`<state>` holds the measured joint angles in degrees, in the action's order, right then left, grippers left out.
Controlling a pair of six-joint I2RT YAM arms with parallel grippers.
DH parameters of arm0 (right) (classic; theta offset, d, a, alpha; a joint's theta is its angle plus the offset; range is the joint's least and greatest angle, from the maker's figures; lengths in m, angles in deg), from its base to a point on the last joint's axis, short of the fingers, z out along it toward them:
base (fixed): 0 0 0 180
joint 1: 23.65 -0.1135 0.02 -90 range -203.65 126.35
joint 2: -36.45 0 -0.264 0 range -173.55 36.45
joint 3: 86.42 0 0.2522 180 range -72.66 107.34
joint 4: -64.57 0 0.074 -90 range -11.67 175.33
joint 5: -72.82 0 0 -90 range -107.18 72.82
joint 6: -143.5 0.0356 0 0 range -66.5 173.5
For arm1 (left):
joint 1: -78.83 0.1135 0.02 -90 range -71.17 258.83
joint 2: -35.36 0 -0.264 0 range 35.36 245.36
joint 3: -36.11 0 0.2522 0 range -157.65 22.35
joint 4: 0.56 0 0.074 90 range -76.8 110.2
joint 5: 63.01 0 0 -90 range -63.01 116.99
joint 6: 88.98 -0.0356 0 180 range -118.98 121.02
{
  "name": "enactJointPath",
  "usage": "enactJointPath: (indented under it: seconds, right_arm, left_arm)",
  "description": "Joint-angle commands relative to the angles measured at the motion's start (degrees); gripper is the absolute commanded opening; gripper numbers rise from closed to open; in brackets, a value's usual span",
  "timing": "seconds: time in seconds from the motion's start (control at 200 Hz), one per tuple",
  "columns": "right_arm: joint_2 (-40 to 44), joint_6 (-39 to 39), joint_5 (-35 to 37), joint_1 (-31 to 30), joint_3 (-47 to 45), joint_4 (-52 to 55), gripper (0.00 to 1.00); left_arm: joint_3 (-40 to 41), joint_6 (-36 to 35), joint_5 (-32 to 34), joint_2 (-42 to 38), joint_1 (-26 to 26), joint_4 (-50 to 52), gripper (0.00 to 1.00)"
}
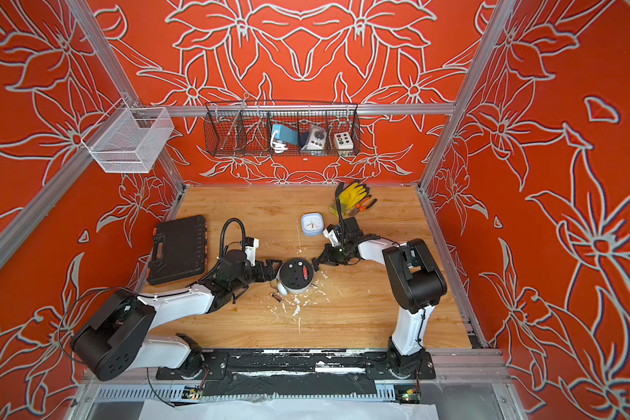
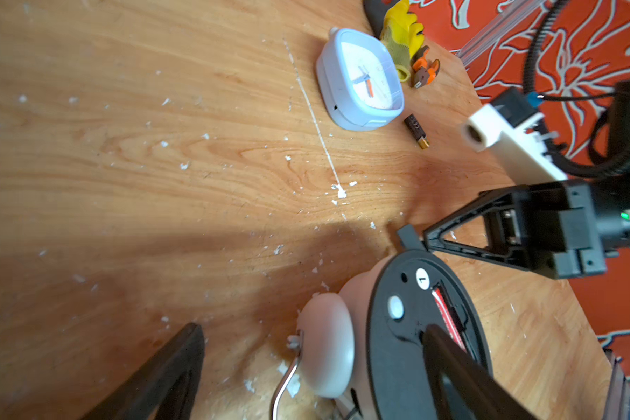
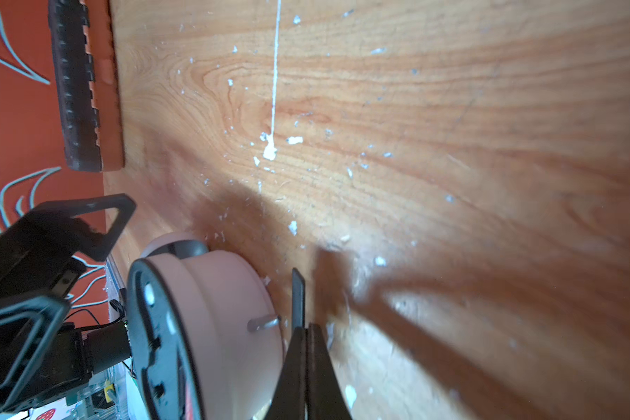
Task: Insert the battery into the alarm
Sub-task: Pick up the cover from the center of the board.
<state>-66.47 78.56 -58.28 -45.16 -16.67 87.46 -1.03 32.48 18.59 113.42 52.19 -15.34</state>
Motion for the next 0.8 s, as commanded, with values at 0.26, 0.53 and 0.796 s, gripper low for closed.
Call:
enactJointPath:
  seconds: [0.26,0.53,0.796]
  right_arm:
    - [15.5,9.5,8.5,0.2,-6.7,-1.6,0.0]
    - [22.4,15.6,11.6,-3.9,-9.2,-4.5,0.0]
    - [19.5,19.6,13.0,-9.0,-9.4,-7.1,0.0]
  left_arm:
    - [2.7,7.6,-8.9,0.1,2.5,-0.9,0.86]
    - [2.5,8.2,-11.4,3.0,2.5,0.4,0.6]
    - [2.0,7.2,-11.8,4.2,2.4,0.6,0.49]
